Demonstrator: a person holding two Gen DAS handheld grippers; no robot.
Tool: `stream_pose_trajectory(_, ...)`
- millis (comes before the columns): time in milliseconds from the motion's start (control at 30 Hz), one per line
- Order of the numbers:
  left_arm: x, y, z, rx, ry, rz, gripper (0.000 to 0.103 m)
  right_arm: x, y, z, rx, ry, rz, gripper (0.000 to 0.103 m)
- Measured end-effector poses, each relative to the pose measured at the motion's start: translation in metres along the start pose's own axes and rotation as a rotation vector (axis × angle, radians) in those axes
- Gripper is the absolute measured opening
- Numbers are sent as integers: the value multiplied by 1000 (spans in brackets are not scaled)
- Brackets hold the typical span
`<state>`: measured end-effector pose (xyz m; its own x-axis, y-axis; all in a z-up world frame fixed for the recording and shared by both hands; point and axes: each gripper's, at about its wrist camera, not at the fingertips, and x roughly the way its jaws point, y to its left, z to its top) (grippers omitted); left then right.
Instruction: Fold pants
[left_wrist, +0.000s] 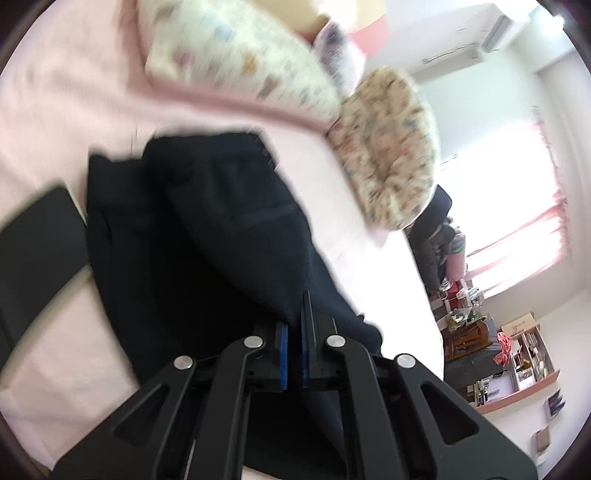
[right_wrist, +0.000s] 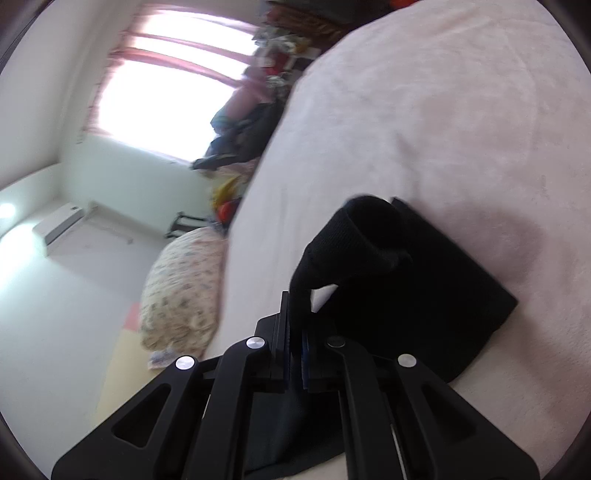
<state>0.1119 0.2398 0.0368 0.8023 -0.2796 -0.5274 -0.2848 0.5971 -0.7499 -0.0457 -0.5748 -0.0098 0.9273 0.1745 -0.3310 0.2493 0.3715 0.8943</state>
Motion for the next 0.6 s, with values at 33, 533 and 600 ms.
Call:
stream_pose_trajectory(33, -7, 3, 1, 7, -13, 1, 5, -1, 0, 0, -10, 5, -19, 4)
stream_pose_trajectory(533, 13, 67, -24, -92, 41, 59, 20, -1, -53, -9, 177, 168, -272, 16)
stream_pose_trajectory(600, 16, 64, -27, -92, 42, 37, 27, -13, -41, -6, 117, 129, -313, 46)
